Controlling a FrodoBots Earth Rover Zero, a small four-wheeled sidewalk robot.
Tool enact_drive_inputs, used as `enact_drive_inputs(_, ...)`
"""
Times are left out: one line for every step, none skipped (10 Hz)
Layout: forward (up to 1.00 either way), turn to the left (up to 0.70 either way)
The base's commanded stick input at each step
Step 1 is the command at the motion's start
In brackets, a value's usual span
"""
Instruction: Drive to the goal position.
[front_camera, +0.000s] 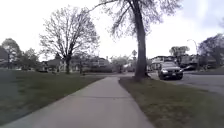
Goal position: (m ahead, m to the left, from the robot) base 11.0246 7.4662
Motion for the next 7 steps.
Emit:
enact_drive_inputs(0.64,0.00)
enact_drive_inputs(1.00,0.00)
enact_drive_inputs(1.00,0.00)
enact_drive_inputs(1.00,0.00)
enact_drive_inputs(1.00,0.00)
enact_drive_inputs(1.00,0.00)
enact_drive_inputs(1.00,0.00)
